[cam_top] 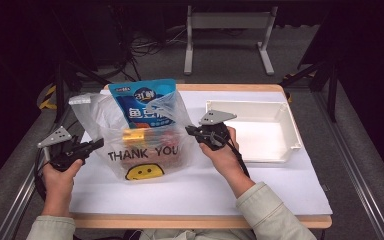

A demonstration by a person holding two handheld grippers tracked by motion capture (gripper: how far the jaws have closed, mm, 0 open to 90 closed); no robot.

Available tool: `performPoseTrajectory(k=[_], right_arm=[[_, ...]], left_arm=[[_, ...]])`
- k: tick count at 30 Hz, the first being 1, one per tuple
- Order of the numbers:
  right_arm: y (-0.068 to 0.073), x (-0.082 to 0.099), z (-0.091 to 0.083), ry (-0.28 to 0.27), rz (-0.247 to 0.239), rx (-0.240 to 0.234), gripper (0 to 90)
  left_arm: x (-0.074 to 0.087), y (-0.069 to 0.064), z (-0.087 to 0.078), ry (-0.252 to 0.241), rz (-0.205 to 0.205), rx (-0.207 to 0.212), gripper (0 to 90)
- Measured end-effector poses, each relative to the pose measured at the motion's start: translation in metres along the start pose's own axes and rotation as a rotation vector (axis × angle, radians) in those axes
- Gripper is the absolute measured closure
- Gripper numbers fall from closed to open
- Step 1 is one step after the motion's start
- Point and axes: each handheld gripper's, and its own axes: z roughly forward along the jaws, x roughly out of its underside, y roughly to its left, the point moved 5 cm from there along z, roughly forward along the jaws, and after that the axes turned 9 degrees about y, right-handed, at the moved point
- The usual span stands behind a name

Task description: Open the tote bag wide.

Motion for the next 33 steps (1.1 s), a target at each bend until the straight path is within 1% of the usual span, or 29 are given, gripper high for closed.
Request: performPoseTrajectory(k=[4, 6, 12, 15, 19, 21, 22, 23, 27, 31, 33], right_arm=[[0.001, 0.008, 0.004, 0.022, 0.005, -0.008, 90.0], [0.002, 0.013, 0.007, 0.035, 0.005, -0.011, 90.0], [0.003, 0.025, 0.011, 0.06, 0.015, -0.024, 90.0], [0.003, 0.032, 0.013, 0.075, 0.022, -0.031, 90.0], [0.004, 0.038, 0.016, 0.098, 0.023, -0.037, 90.0], [0.005, 0.04, 0.017, 0.108, 0.024, -0.04, 90.0], [0.005, 0.041, 0.018, 0.115, 0.024, -0.041, 90.0], [0.005, 0.042, 0.019, 0.12, 0.025, -0.043, 90.0], [0.007, 0.047, 0.022, 0.144, 0.029, -0.052, 90.0], [0.008, 0.051, 0.024, 0.158, 0.031, -0.058, 90.0], [0.01, 0.054, 0.026, 0.172, 0.029, -0.06, 90.0]], left_arm=[[0.006, 0.001, 0.006, 0.043, 0.009, -0.003, 89.6], [0.009, 0.001, 0.008, 0.063, 0.008, 0.002, 89.6], [0.015, -0.001, 0.013, 0.092, 0.014, 0.024, 89.6], [0.018, -0.002, 0.017, 0.123, 0.014, 0.033, 89.6], [0.024, -0.001, 0.023, 0.17, -0.003, 0.046, 89.6], [0.026, 0.0, 0.026, 0.187, -0.005, 0.051, 89.6], [0.026, 0.0, 0.026, 0.194, 0.006, 0.05, 89.6], [0.027, 0.0, 0.027, 0.205, -0.003, 0.058, 89.6], [0.029, -0.001, 0.029, 0.226, -0.003, 0.077, 89.7], [0.031, -0.001, 0.03, 0.238, -0.005, 0.079, 89.7], [0.031, -0.001, 0.031, 0.25, -0.003, 0.088, 89.6]])
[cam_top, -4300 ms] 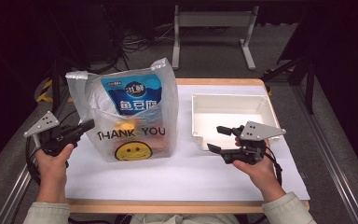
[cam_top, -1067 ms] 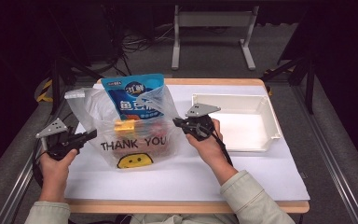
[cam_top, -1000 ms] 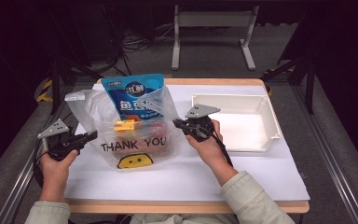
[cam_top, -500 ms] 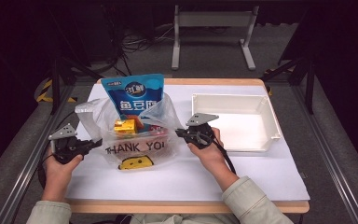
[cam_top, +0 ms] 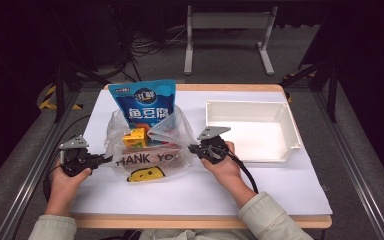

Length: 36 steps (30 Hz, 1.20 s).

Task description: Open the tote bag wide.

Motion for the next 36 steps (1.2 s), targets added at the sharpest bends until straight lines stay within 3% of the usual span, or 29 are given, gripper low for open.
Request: performPoseTrajectory(k=[4, 6, 8, 12, 17, 25, 31, 36], right_arm=[[0.001, 0.002, 0.001, 0.001, 0.0, -0.003, 90.0], [0.002, 0.003, 0.0, -0.004, -0.001, -0.002, 90.0], [0.003, 0.002, -0.001, -0.012, -0.004, -0.001, 90.0], [0.004, 0.001, -0.001, -0.017, -0.011, 0.0, 90.0], [0.006, 0.001, -0.002, -0.02, -0.017, 0.0, 90.0], [0.006, 0.0, -0.005, -0.03, -0.018, -0.003, 90.0], [0.005, 0.0, -0.006, -0.034, -0.015, -0.006, 90.0], [0.005, -0.001, -0.006, -0.039, -0.016, -0.01, 90.0]], left_arm=[[-0.001, -0.001, -0.003, -0.024, 0.005, 0.014, 85.0], [-0.005, -0.003, -0.009, -0.067, 0.037, 0.033, 70.0], [-0.01, -0.006, -0.016, -0.096, 0.044, 0.016, 51.6], [-0.021, -0.015, -0.034, -0.181, 0.086, -0.02, 37.9], [-0.033, -0.029, -0.054, -0.249, 0.12, -0.088, 31.3], [-0.056, -0.04, -0.075, -0.367, 0.121, -0.183, 28.2], [-0.067, -0.042, -0.083, -0.414, 0.122, -0.212, 26.2], [-0.082, -0.048, -0.092, -0.455, 0.148, -0.223, 23.2]])
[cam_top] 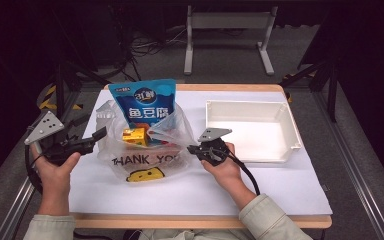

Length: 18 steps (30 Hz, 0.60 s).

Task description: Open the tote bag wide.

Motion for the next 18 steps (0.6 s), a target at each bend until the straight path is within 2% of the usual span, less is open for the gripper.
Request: performPoseTrajectory(k=[3, 7, 14, 16, 18], right_arm=[[0.0, 0.0, 0.0, 0.0, 0.0, -0.002, 90.0], [-0.001, 0.0, -0.001, -0.002, 0.002, -0.006, 90.0], [0.0, 0.0, 0.0, -0.002, 0.003, -0.01, 90.0], [0.0, 0.0, 0.0, 0.001, 0.003, -0.011, 90.0], [0.0, 0.001, 0.001, 0.003, 0.002, -0.012, 90.0]], left_arm=[[-0.009, 0.0, 0.002, -0.015, 0.008, 0.007, 22.8], [-0.014, 0.0, 0.009, 0.0, 0.026, 0.006, 22.4], [-0.017, 0.002, 0.017, 0.01, 0.029, 0.008, 22.4], [-0.014, 0.004, 0.023, 0.021, 0.022, 0.016, 26.6], [-0.01, 0.006, 0.026, 0.032, 0.02, 0.009, 37.9]])
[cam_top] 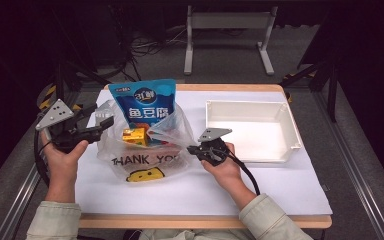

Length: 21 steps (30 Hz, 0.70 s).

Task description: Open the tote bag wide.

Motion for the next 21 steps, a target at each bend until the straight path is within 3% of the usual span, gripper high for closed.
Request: performPoseTrajectory(k=[4, 5, 6, 8, 13, 21], right_arm=[[0.0, 0.0, 0.0, 0.0, -0.001, -0.001, 90.0], [0.0, 0.0, 0.0, -0.001, -0.001, -0.001, 90.0], [0.0, 0.0, 0.0, -0.001, -0.001, -0.001, 90.0], [0.0, 0.0, -0.001, -0.001, -0.001, -0.002, 90.0], [0.0, 0.001, -0.001, 0.001, -0.002, -0.004, 90.0], [0.0, 0.001, 0.0, 0.002, -0.001, -0.006, 90.0]], left_arm=[[0.008, 0.004, 0.002, 0.006, -0.032, 0.009, 68.0], [0.008, 0.004, 0.002, 0.006, -0.032, 0.009, 73.6], [0.009, 0.005, 0.001, 0.008, -0.037, 0.007, 73.6], [0.014, 0.006, 0.001, 0.015, -0.048, 0.007, 84.7], [0.023, 0.007, 0.003, 0.051, -0.049, 0.003, 87.8], [0.054, 0.011, 0.018, 0.135, -0.089, 0.007, 88.3]])
